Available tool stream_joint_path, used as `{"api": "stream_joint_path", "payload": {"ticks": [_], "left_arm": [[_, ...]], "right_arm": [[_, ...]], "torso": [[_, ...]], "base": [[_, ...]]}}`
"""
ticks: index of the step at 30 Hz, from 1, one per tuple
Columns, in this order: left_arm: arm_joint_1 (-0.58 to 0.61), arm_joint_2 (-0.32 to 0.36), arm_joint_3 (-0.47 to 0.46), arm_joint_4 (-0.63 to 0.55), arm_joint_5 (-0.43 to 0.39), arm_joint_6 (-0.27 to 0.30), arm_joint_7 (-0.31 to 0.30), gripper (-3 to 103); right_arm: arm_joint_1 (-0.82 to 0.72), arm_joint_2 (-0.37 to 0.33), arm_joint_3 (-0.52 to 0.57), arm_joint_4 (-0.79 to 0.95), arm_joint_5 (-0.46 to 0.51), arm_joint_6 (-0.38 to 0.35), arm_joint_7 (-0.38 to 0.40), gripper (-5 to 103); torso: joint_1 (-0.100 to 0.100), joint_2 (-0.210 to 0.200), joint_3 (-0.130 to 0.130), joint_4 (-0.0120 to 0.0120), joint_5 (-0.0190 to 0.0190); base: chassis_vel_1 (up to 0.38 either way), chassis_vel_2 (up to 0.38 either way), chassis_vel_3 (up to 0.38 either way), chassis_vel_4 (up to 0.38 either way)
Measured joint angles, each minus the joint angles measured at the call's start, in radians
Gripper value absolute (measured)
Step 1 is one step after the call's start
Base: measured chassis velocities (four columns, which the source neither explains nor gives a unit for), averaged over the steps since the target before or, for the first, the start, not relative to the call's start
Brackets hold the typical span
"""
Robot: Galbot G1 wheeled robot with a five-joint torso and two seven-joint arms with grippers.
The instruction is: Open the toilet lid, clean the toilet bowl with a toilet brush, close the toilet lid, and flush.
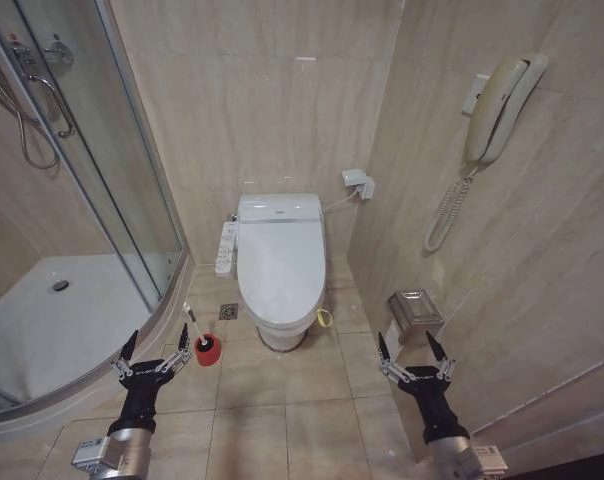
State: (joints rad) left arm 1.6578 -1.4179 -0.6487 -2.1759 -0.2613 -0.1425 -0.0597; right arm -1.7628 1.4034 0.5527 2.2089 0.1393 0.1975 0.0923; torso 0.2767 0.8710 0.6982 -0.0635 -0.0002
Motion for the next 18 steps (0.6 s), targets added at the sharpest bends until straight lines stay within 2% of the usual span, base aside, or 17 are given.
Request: {"api": "stream_joint_path", "payload": {"ticks": [18], "left_arm": [[0.000, 0.000, 0.000, 0.000, 0.000, 0.000, 0.000, 100]], "right_arm": [[0.002, 0.007, -0.005, -0.019, -0.002, 0.014, 0.006, 100]], "torso": [[0.000, 0.000, 0.000, 0.0000, 0.0000]], "base": [[0.000, 0.000, 0.000, 0.000]]}}
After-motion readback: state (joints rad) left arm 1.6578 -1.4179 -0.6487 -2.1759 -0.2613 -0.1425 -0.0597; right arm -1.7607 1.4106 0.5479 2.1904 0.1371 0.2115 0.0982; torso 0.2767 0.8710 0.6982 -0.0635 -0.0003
